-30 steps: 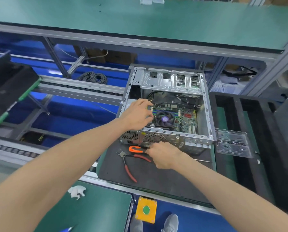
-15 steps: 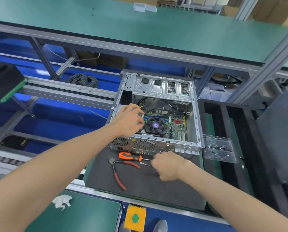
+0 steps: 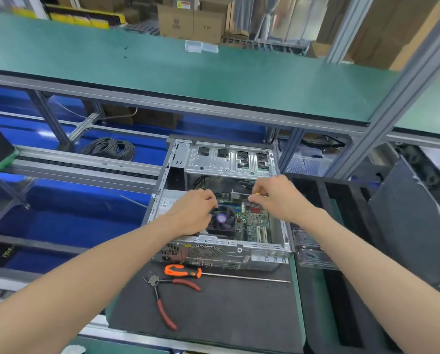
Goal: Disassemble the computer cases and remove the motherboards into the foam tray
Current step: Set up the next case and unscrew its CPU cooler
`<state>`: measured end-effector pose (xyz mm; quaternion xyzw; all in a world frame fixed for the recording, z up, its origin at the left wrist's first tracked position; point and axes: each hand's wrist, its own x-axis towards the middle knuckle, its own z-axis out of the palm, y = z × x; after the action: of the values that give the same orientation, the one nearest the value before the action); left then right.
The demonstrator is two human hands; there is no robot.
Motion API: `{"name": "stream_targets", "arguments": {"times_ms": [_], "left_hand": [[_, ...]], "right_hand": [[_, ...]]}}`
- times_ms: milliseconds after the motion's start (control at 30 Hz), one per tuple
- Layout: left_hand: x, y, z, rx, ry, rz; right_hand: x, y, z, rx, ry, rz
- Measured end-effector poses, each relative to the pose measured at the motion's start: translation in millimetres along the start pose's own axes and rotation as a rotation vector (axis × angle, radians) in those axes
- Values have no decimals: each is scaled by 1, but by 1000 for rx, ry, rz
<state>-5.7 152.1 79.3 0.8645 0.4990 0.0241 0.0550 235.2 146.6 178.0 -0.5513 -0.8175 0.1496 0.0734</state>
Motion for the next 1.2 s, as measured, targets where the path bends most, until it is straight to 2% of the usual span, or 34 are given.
{"name": "stream_targets", "arguments": {"times_ms": [133, 200, 267, 433, 867, 1033, 1200], "left_hand": [[28, 19, -2, 150, -169, 33], [40, 18, -2, 161, -311, 6], [47, 13, -2, 134, -389, -10], [55, 6, 5, 133, -437, 4], [58, 5, 9, 123, -504, -27], [57, 7, 7, 115, -506, -27], [57, 7, 7, 108, -513, -25]], "right_hand": [[20, 10, -3, -83, -4, 18], [28, 9, 0, -86, -46, 10], [35, 8, 4, -97, -55, -9], [46, 13, 16, -29, -26, -51], [49, 15, 36, -87, -126, -47], [55, 16, 35, -51, -56, -22], [55, 14, 39, -84, -59, -57]]}}
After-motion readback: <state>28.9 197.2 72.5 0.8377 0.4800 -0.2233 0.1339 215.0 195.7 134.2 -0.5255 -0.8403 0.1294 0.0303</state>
